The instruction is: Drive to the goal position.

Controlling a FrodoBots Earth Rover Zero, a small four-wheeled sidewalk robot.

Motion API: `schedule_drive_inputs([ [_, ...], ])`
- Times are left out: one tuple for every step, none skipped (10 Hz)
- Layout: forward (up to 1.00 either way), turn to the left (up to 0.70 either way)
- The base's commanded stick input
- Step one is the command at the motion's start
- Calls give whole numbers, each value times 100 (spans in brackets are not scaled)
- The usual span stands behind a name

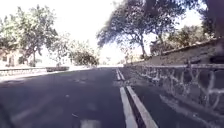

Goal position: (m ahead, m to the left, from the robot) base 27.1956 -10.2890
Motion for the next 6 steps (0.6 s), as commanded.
schedule_drive_inputs([
  [0, -45],
  [0, -45],
  [0, -45],
  [0, -45],
  [0, -45],
  [0, -45],
])
